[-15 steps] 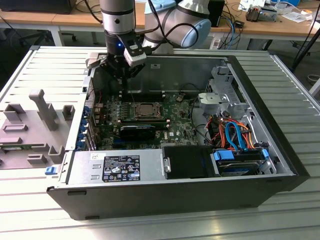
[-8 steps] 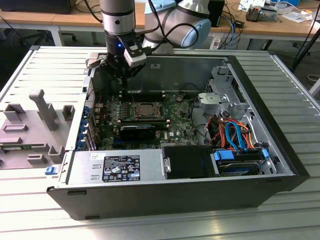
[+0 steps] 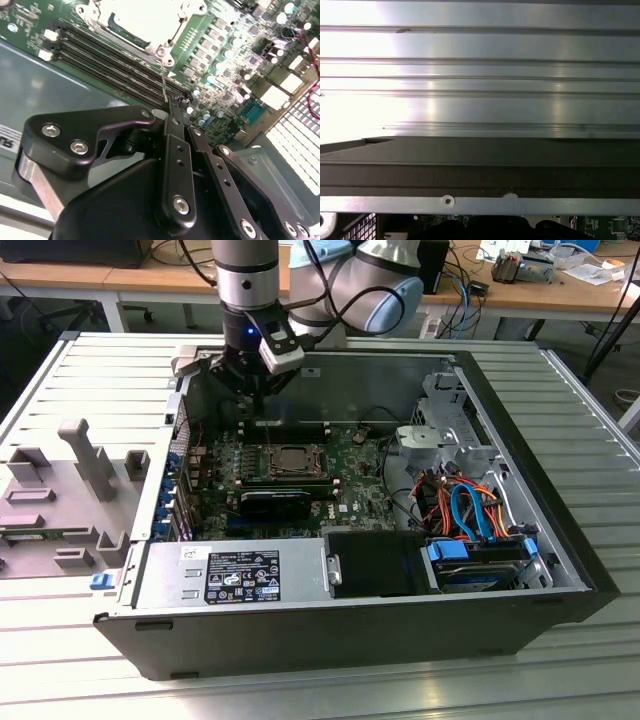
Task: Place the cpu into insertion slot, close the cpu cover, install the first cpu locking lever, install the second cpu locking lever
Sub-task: 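Install the first cpu locking lever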
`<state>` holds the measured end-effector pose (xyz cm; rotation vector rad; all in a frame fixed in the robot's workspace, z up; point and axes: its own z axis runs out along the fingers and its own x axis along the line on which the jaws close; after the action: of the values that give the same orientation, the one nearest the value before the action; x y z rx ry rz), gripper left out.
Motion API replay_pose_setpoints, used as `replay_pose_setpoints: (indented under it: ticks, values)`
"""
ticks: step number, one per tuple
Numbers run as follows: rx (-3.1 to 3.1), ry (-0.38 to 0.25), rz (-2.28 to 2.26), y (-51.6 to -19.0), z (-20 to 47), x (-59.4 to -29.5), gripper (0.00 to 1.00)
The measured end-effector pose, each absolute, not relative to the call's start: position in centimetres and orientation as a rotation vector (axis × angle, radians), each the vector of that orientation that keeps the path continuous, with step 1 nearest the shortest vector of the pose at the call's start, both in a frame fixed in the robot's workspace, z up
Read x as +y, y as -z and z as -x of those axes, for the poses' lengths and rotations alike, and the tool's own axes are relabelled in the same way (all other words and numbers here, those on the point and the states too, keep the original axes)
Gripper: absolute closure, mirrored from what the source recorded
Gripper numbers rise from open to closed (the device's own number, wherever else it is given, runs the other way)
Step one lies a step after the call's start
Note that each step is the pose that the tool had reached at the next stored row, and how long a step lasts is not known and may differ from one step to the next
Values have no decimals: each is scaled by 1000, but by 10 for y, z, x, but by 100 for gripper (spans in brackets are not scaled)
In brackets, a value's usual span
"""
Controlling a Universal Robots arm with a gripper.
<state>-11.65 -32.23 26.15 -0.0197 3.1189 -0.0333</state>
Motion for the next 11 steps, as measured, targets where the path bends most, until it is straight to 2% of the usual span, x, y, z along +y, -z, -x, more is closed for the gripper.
replay_pose_setpoints:
  ticks: [11]
  values:
    - [3119,33,20,-261,106,-322,89]
